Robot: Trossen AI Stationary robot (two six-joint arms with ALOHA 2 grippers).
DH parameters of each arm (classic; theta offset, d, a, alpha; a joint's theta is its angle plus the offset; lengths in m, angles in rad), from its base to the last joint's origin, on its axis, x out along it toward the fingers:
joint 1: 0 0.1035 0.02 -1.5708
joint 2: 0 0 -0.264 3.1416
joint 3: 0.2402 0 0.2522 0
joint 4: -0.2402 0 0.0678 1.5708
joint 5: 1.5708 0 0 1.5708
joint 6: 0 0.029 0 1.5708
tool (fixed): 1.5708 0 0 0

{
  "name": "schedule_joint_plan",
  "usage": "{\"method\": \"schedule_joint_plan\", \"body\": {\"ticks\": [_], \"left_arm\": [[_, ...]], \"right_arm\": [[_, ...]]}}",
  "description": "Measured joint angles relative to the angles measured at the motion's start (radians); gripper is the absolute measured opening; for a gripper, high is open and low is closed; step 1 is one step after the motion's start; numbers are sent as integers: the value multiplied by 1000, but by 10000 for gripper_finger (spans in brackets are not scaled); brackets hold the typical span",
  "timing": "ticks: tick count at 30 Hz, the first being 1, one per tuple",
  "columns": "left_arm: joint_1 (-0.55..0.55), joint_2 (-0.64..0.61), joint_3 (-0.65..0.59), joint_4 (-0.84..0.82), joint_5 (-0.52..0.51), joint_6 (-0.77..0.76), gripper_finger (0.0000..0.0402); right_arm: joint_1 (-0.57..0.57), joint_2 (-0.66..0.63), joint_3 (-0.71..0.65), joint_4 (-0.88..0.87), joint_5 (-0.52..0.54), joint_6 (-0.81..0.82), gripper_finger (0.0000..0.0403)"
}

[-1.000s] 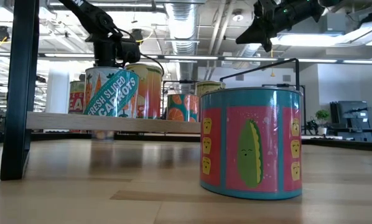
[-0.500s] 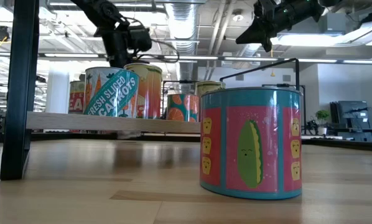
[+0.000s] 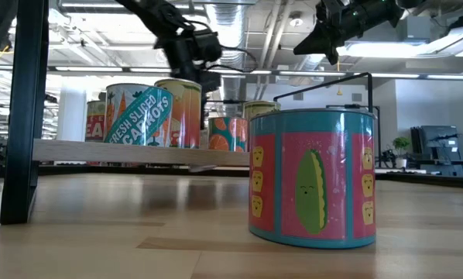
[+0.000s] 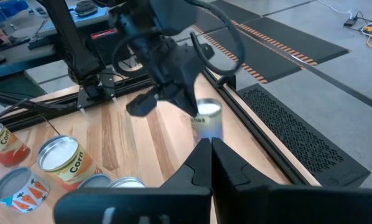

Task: Pick and place cans onto a shelf
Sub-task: Put the canned peaches on the shelf aligned with the other canned peaches

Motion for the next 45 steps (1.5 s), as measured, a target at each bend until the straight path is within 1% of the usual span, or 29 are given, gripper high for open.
{"method": "schedule_joint_plan", "body": {"ticks": [4, 8, 14, 22, 29, 34, 37, 40, 42, 45], "left_arm": [[-24, 90, 126, -19, 4, 6, 0], [-43, 168, 226, -46, 35, 7, 0], [-76, 251, 298, -55, 44, -13, 0], [-93, 267, 297, -39, 42, -32, 6], [-93, 267, 302, -46, 56, -33, 46], [-93, 264, 355, -50, 61, -39, 78], [-93, 236, 361, -31, 53, -60, 85], [-90, 179, 319, 30, 51, -91, 72], [-90, 137, 266, 97, 40, -104, 53], [-90, 54, 150, 234, 36, -115, 15]], "right_arm": [[0, 0, 0, 0, 0, 0, 12], [2, 0, 0, 0, 0, 0, 12], [2, 0, 0, 0, 0, 0, 12], [2, 0, 0, 0, 0, -2, 12], [1, 0, 0, 0, 0, -9, 12], [1, 0, 0, -6, 0, -48, 12], [-3, 0, 0, -17, 0, -62, 12], [-16, -2, 0, -39, 0, -64, 12], [-25, -6, 0, -58, 1, -80, 12], [-41, -9, 0, -72, 0, -89, 12]]}}
